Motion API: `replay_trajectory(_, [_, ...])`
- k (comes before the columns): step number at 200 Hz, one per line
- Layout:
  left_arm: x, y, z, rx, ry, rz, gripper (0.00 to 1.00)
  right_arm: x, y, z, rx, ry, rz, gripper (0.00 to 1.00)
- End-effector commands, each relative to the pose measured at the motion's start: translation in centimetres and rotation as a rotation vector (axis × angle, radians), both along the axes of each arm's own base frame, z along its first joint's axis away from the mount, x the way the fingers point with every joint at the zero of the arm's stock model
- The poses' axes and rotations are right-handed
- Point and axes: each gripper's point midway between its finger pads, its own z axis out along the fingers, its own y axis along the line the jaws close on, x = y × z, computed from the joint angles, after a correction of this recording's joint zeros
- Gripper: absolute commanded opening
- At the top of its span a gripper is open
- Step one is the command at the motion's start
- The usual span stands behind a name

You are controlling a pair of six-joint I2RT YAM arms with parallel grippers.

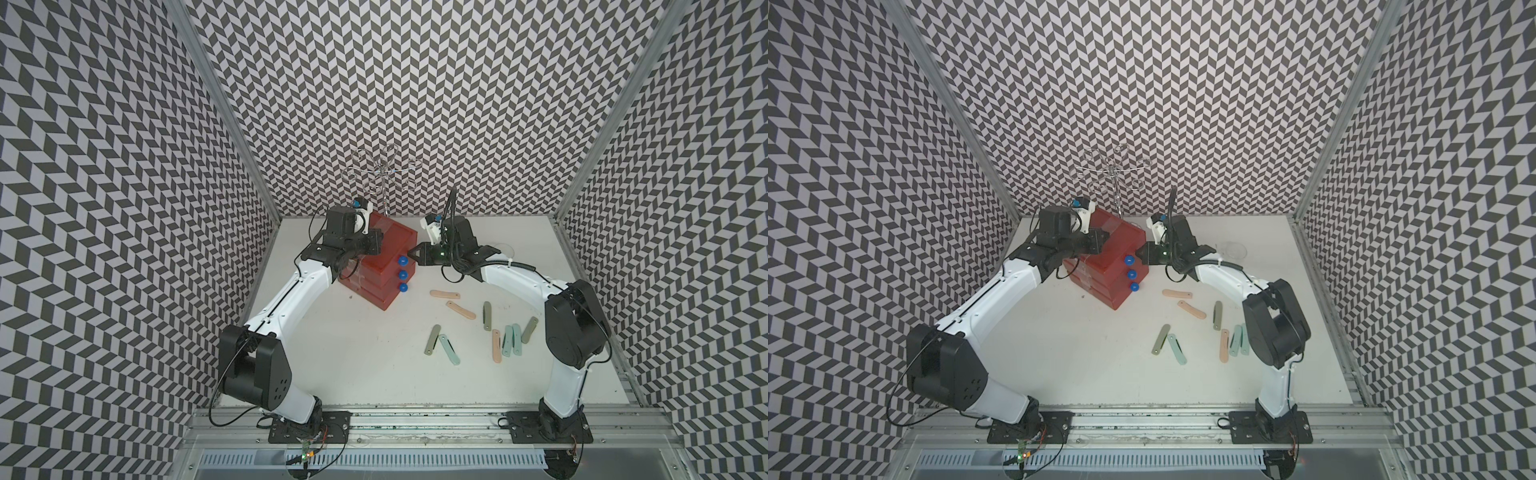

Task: Place the fruit knives into the drawer by color
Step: Adjust the storage box at the center of the board, then open the drawer in the storage box.

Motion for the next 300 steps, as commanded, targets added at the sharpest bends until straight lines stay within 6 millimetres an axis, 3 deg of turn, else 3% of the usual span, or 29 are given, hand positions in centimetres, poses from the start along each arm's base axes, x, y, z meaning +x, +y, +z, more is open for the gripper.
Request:
replay_trajectory(1, [-0.4, 0.1, 0.5, 0.011, -0.023, -0.007, 0.0, 0.6, 1.0, 1.4, 0.024, -0.055, 0.016, 0.0])
replay_trajectory(33, [-0.1, 0.2, -0.3, 0.021, 0.0, 0.006, 0.0, 0.0, 0.0, 2.1, 0.017, -0.079, -0.013, 0.05])
replay_trajectory(99, [1.4, 2.0, -4.7, 0.082, 0.166, 0.097, 0.0, -3.2, -2.8, 4.2, 0.019, -0.092, -0.048, 0.19])
replay_trajectory(128, [1.5, 2.3, -5.5, 0.1, 0.19, 0.118, 0.0, -4.7, -2.5, 4.6, 0.069, -0.061, -0.005, 0.22])
replay_trajectory(182, [1.6, 2.8, -6.1, 0.119, 0.208, 0.142, 0.0, -6.7, -1.8, 4.1, 0.149, 0.0, 0.061, 0.42])
replay_trajectory(261, [1.5, 2.7, -6.6, 0.124, 0.219, 0.14, 0.0, -7.1, -0.2, 4.6, 0.276, 0.028, 0.132, 0.45])
replay_trajectory(300, [1.5, 2.6, -6.8, 0.123, 0.224, 0.135, 0.0, -6.6, 0.6, 3.8, 0.297, 0.058, 0.154, 0.48])
